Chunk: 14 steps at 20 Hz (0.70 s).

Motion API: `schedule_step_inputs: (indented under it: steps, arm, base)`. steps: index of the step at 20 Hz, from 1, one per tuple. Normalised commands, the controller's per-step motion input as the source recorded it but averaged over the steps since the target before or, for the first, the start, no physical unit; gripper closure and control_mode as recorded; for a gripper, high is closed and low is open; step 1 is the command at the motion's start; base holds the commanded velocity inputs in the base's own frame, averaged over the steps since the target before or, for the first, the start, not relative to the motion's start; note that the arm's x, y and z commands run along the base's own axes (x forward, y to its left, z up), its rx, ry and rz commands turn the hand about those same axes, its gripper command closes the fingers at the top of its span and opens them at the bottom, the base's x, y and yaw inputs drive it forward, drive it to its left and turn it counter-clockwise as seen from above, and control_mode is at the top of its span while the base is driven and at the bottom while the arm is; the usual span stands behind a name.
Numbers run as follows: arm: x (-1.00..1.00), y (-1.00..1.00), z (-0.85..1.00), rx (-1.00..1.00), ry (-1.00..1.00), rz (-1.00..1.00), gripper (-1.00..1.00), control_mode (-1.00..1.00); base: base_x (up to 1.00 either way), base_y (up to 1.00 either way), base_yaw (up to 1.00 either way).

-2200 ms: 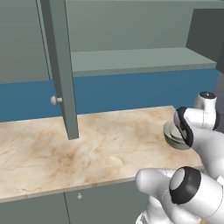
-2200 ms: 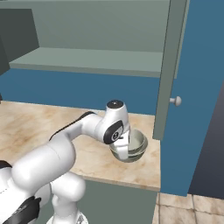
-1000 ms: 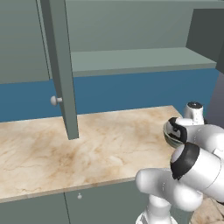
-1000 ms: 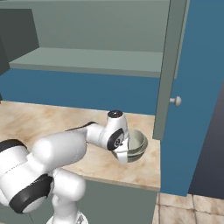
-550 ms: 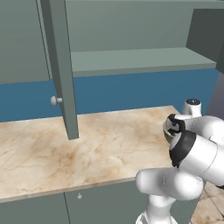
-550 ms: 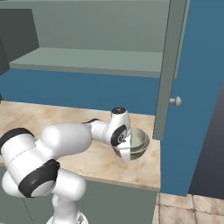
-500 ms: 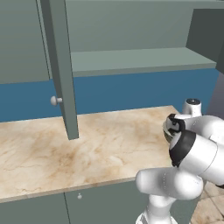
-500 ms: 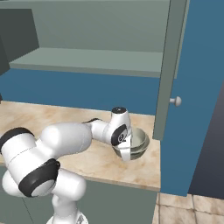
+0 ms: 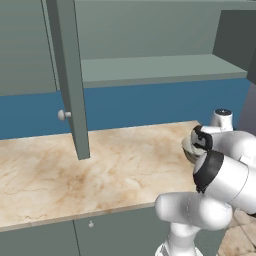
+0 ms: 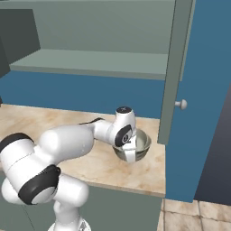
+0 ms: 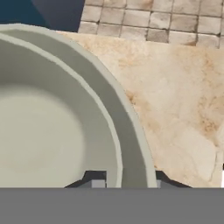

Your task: Pick up the bowls on the counter and stack them on top of one another in the open cabinet. Place the smaller bowl on top of the larger bowl.

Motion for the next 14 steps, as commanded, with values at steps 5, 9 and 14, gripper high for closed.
schedule_step_inputs:
  steps: [5,9,14]
  arm:
    - [0.00,0.03,0.59,0.00,-0.01,0.03,1.00,-1.00]
    - [-0.14,0.03,0.75,0.01,-0.04,0.07,1.00,-1.00]
    - [-0.22,0.08,0.78,0.02,-0.10,0.09,1.00,-1.00]
  base:
    - [0.00,0.00,0.00]
    - [0.00,0.00,0.00]
    - [0.00,0.00,0.00]
